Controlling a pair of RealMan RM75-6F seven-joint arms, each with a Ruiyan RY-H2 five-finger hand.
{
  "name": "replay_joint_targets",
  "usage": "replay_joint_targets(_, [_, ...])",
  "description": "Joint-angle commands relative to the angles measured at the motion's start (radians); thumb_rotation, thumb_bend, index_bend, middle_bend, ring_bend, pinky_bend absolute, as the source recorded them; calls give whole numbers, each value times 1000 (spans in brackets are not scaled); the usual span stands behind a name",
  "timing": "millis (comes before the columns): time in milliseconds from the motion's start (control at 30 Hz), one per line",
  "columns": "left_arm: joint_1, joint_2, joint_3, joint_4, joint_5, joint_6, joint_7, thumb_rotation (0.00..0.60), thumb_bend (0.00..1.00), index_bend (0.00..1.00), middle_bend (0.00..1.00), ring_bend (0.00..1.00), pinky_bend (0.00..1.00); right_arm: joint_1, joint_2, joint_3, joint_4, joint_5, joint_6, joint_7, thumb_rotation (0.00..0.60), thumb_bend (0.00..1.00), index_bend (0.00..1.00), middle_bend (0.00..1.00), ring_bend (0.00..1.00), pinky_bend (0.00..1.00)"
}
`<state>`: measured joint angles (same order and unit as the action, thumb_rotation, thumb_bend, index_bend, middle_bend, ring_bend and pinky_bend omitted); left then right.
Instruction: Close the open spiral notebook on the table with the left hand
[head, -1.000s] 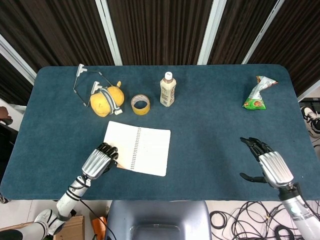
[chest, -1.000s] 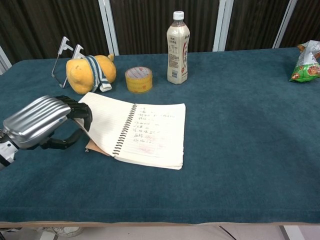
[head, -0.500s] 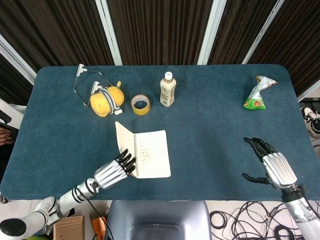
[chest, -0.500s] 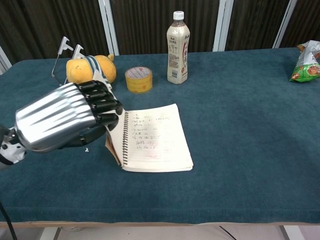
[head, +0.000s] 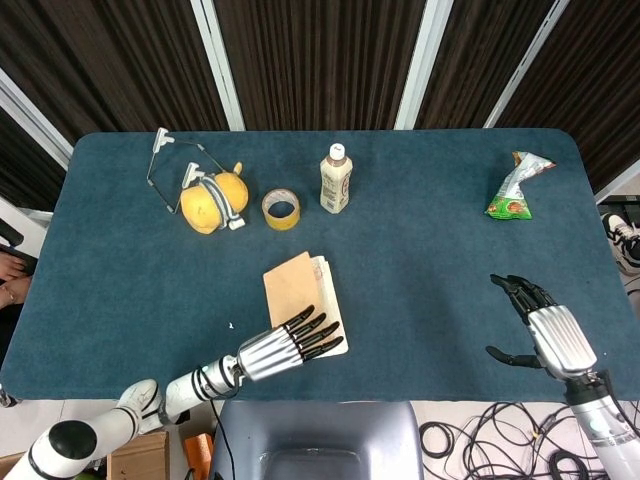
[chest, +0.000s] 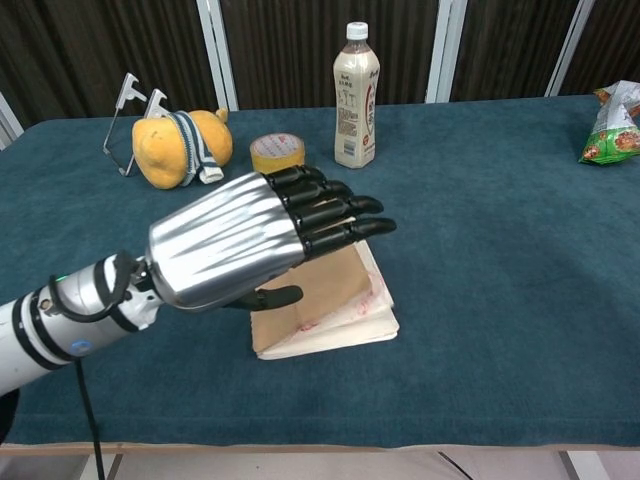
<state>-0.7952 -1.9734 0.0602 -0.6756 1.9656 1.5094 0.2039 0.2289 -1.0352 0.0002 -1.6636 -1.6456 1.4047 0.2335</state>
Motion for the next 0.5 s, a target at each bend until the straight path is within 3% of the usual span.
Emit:
replay_joint_targets(33, [24, -47, -59, -58, -121, -71, -117, 600, 246, 116, 206, 210, 250, -2, 2, 0, -1, 0, 2, 0, 600, 66, 86, 145, 75, 192])
replay_joint_targets(133, [60, -1, -90, -236, -251, -199, -198, 583, 362, 115, 299, 261, 245, -5, 3, 0, 2, 1, 3, 3, 600, 65, 86, 145, 75, 192])
replay_joint_targets(200, [62, 50, -100, -336, -317, -301, -200, 455, 481, 109, 302, 248, 221, -4, 2, -1, 4, 1, -1, 6, 600, 66, 86, 145, 75, 192])
replay_joint_targets(233, [59, 73, -103, -374, -342, -342, -185, 324, 555, 101, 299, 230, 194, -3, 0, -2, 5, 1, -3, 7, 600, 65, 86, 145, 75, 192])
replay_joint_targets(333, [49, 125, -114, -465, -425, -471, -138, 166, 678, 77, 298, 187, 128, -1, -5, -2, 10, -1, -7, 7, 600, 66, 86, 145, 75, 191])
replay_joint_targets(500, [29, 168, -132, -537, -548, -624, -50, 142, 762, 30, 303, 119, 53, 0, -7, 1, 13, 4, -10, 9, 600, 66, 85, 143, 76, 192])
